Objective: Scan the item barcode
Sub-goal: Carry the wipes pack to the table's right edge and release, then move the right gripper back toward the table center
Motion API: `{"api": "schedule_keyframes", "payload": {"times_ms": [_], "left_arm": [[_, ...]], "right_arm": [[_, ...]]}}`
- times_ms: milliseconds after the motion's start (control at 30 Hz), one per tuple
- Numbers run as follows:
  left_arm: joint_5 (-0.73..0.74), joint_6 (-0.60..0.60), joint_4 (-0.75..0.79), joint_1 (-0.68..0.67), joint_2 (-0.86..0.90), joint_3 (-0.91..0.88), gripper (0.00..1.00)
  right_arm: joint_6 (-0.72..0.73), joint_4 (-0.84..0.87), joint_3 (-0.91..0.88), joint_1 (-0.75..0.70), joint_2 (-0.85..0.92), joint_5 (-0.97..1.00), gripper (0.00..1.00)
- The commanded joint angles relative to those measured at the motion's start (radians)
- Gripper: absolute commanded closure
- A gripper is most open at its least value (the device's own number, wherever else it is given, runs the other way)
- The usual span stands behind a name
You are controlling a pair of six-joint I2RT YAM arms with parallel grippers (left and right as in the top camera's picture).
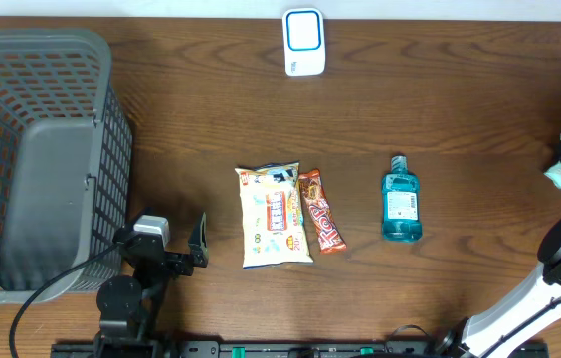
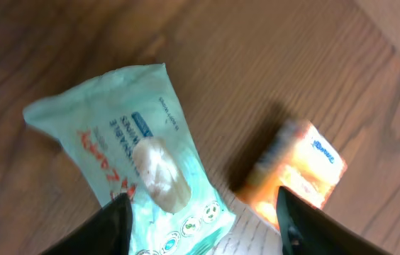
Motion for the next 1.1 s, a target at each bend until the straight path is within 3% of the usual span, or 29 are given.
{"api": "schedule_keyframes", "payload": {"times_ms": [0, 67, 133, 333, 667, 900, 1067], "left_arm": [[-0.002, 0.013, -0.024, 0.004, -0.005, -0.016, 0.02], [-0.002, 0.013, -0.024, 0.004, -0.005, -0.016, 0.02], [-0.002, 0.013, -0.024, 0.004, -0.005, -0.016, 0.02], [-0.002, 0.013, -0.024, 0.004, -0.005, -0.016, 0.02], [-0.002, 0.013, -0.024, 0.004, -0.005, -0.016, 0.02], [-0.002, 0.013, -0.024, 0.004, -0.005, -0.016, 0.02], [-0.002, 0.013, -0.024, 0.004, -0.005, -0.016, 0.02]], "right_arm": [[-0.006, -0.023, 0.06, 0.01, -0.029, -0.011, 0.23], [0.01, -0.04, 0.077, 0.016, -0.053, -0.074, 0.15], [0.023, -0.054, 0.09, 0.027, -0.092, -0.18, 0.01], [0.023, -0.054, 0.093, 0.086, -0.267, -0.499, 0.01], [0.023, -0.084, 0.093, 0.344, -0.6, -0.579, 0.01], [0.022, -0.282, 0.07, 0.603, -0.614, -0.773, 0.01], [-0.001, -0.386, -0.02, 0.822, -0.529, -0.787, 0.01]]}}
